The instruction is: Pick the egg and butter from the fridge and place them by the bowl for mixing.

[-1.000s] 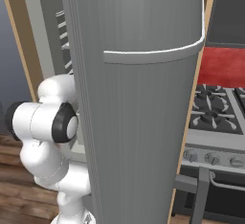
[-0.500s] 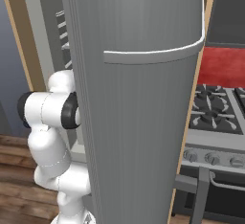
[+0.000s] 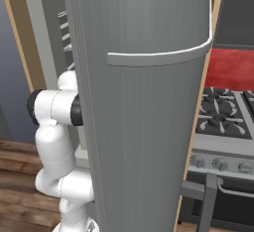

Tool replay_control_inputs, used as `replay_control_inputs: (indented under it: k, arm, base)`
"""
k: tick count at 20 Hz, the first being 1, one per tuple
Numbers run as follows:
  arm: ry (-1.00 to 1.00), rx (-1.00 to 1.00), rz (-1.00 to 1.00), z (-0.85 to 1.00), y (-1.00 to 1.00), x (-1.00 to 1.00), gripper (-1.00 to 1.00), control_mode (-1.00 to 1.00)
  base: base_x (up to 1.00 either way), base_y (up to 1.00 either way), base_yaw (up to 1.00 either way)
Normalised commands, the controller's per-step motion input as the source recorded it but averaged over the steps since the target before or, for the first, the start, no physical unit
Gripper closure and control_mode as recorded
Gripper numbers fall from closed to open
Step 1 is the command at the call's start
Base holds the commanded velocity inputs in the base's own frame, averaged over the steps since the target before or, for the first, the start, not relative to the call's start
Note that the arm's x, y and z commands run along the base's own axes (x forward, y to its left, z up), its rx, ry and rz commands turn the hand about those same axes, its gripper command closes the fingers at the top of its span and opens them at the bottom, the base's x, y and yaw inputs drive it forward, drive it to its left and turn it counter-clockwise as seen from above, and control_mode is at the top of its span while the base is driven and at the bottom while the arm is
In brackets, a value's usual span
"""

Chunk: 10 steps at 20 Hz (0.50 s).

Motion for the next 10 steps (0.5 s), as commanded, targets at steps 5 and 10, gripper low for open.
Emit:
replay_control_inputs:
  k: [5,10]
  arm:
    - [-0.01,0.05,0.04,-0.18,-0.05,0.22,-1.0,-1.0]
    - [-0.01,0.0,0.02,-0.12,-0.16,0.17,-1.0,-1.0]
  base:
    - [0.0,0.0,0.0]
    - [0.0,0.0,0.0]
